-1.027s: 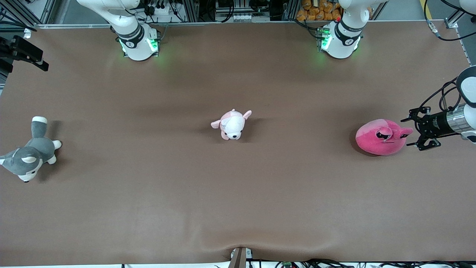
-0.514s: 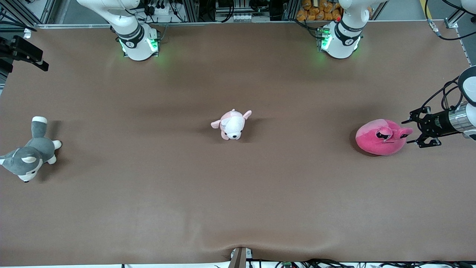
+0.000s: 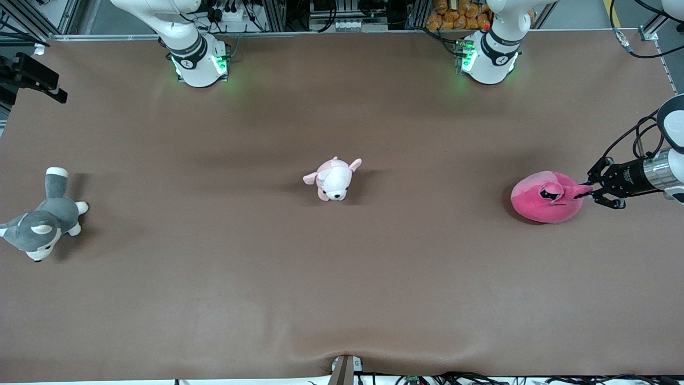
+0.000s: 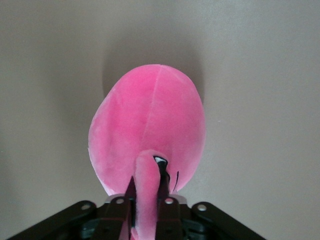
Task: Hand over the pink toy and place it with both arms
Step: 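Lower the left gripper and close it on the flamingo's neck, then carry the flamingo to the middle while the right gripper reaches in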
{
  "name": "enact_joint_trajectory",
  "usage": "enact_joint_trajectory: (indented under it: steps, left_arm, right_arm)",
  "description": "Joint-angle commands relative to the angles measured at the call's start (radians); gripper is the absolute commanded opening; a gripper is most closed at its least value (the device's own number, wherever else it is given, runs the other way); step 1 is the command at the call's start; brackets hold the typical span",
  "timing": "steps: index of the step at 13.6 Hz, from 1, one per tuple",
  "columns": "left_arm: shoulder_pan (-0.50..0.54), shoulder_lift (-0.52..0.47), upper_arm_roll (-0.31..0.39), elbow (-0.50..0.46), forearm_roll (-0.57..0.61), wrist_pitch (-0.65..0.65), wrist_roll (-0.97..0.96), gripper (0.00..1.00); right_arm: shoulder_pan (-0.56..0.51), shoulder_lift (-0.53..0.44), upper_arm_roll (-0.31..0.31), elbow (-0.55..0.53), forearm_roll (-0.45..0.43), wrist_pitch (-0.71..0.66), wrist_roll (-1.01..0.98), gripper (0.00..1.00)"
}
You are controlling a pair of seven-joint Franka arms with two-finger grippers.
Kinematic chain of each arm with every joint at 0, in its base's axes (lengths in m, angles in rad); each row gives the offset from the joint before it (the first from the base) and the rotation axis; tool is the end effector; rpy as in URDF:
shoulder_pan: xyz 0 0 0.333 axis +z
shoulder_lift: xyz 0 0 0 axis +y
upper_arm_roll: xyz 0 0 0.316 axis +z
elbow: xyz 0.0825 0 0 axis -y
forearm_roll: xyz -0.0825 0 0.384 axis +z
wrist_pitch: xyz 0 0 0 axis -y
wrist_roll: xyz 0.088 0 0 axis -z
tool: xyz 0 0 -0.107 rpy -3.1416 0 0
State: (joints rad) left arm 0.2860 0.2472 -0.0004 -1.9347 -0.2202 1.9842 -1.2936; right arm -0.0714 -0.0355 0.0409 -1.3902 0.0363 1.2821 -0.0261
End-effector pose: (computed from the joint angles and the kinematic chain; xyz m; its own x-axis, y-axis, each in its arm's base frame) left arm 0.5654 0.1518 0.3455 -0.1309 0.9648 -0.2281 0.9841 0.0986 -0.1476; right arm 0.5085 -0.0104 0.7016 0.9974 0.0059 -0.0715 0.0033 -0.9994 -0.0359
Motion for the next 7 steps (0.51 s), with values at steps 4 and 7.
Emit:
enact_joint_trajectory:
  steps: [4,7]
  left_arm:
    - [0.001,-0.009,-0.010,0.002,-0.021,0.011,0.008,0.00]
    - [-0.002,-0.015,-0.026,0.042,-0.022,-0.013,-0.039,0.00]
  right_arm:
    - [-0.025,0.052,0.014,0.025,-0.003,-0.007,-0.018,1.00]
    - [-0.030,0.066,0.013,0.022,-0.007,-0.004,-0.018,1.00]
